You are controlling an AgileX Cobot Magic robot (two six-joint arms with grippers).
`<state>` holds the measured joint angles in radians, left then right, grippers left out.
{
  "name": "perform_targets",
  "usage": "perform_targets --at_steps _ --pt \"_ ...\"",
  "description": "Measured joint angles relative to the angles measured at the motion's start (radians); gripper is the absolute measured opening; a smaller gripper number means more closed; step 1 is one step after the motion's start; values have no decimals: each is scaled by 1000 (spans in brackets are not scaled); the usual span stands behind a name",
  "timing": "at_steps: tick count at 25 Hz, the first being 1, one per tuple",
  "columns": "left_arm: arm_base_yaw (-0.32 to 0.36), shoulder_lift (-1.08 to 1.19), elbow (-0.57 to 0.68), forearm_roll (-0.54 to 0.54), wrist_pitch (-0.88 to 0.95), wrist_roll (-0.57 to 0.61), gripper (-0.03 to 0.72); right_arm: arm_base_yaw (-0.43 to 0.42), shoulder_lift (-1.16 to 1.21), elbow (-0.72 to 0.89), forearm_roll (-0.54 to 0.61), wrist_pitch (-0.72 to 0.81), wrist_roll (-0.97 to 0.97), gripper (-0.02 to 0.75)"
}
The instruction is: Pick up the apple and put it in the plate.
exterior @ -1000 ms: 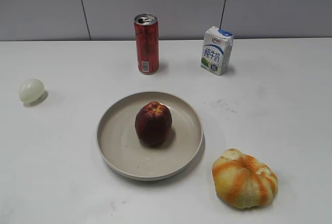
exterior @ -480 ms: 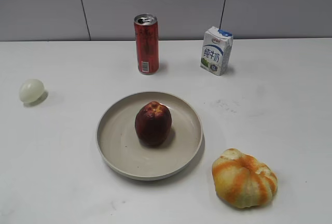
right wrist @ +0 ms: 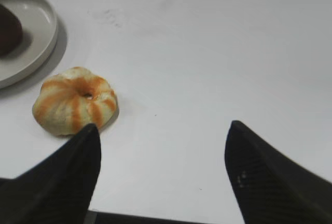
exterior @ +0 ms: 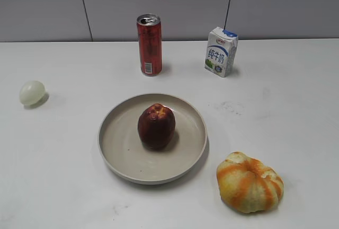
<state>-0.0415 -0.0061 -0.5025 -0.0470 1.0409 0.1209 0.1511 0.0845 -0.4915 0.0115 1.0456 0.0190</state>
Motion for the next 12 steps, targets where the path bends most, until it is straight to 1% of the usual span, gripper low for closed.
perform_targets --at_steps 2,4,12 --pt "0 0 0 0 0 0 239 -46 -50 0 0 0 0 592" --pt "0 0 0 0 0 0 239 -73 -81 0 0 0 0 592" --pt "0 0 0 0 0 0 239 -81 -90 0 0 0 0 592"
